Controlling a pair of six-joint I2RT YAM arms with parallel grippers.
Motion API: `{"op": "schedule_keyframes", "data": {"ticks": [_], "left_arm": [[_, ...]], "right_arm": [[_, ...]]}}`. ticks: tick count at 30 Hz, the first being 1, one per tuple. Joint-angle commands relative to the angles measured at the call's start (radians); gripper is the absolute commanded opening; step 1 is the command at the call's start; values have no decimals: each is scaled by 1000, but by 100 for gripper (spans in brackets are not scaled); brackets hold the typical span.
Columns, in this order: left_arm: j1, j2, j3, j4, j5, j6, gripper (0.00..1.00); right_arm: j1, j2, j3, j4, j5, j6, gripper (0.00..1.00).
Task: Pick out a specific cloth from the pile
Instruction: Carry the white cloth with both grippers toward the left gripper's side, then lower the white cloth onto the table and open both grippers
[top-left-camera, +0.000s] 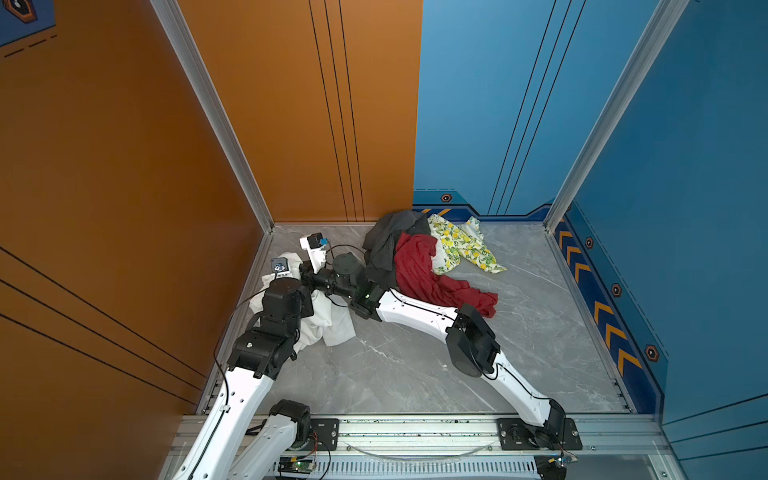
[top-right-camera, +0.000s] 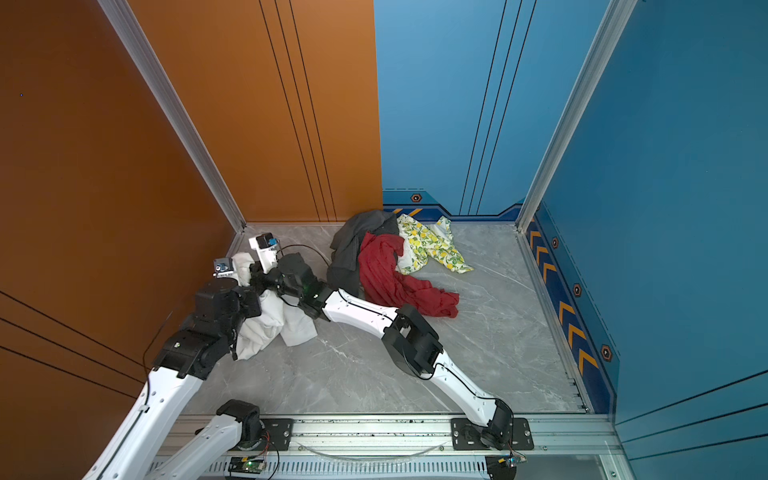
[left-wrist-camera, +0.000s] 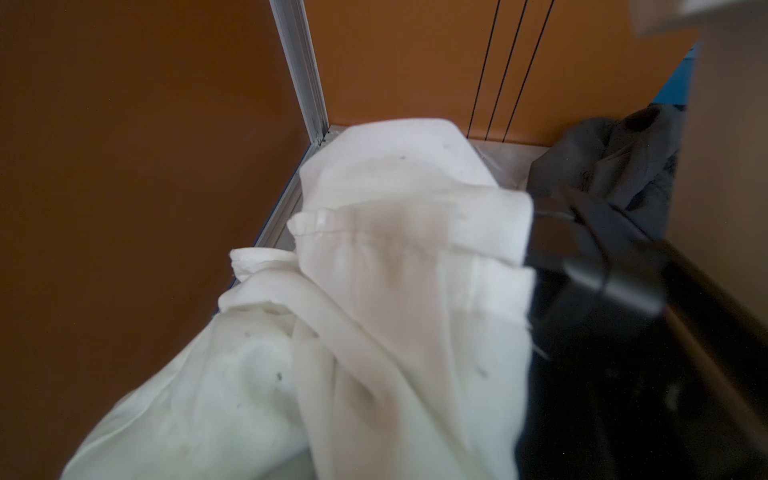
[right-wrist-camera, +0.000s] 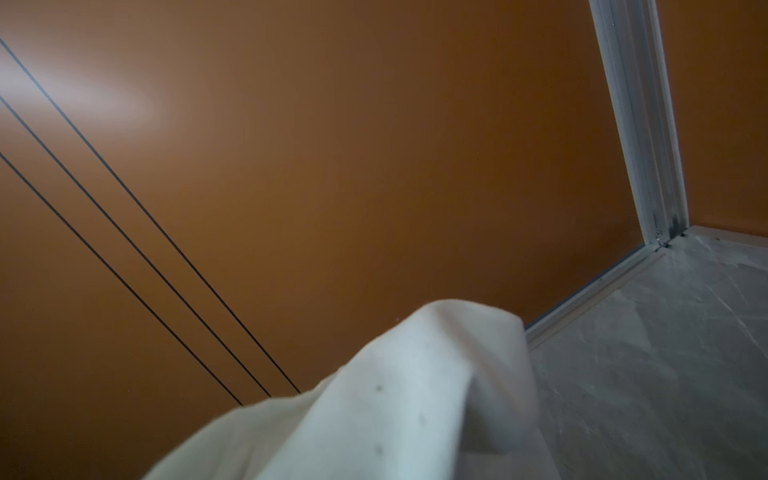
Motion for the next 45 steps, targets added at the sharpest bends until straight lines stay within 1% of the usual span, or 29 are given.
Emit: {"op": "schedule_keyframes", "data": {"ticks": [1, 5, 8, 16, 18, 20, 23, 29, 31, 38, 42, 45], "left_arm": [[54, 17, -64, 282, 125, -122, 0], [115, 57, -129, 312, 122, -209, 0], [145, 90, -161, 313, 120, -270, 0], [198, 216, -219, 312, 202, -394, 0], [206, 242, -230, 355, 228, -416, 0], [212, 260, -243, 358, 228, -438, 0], [220, 277, -260, 382, 244, -460, 0], [237, 318, -270, 401, 271, -483, 0], [244, 328, -272, 400, 273, -489, 0], [274, 348, -278, 387, 279, -516, 5], [277, 362, -283, 382, 277, -534, 7], [277, 372, -284, 378, 276, -543, 8]], "right_arm": [[41, 60, -95, 95, -12, -81, 0], [43, 87, -203, 231, 60, -114, 0], [43, 114, -246, 290, 100, -103, 0], [53, 152, -343, 355, 178, -89, 0], [54, 158, -370, 367, 185, -81, 0], [53, 159, -390, 377, 194, -69, 5], [55, 153, -398, 375, 198, -66, 11], [44, 85, -480, 434, 212, -47, 36], [36, 58, -513, 456, 220, -35, 39], [24, -52, -630, 527, 260, -13, 58], [15, -124, -702, 560, 289, -7, 66], [0, -191, -768, 554, 316, 7, 68]]}}
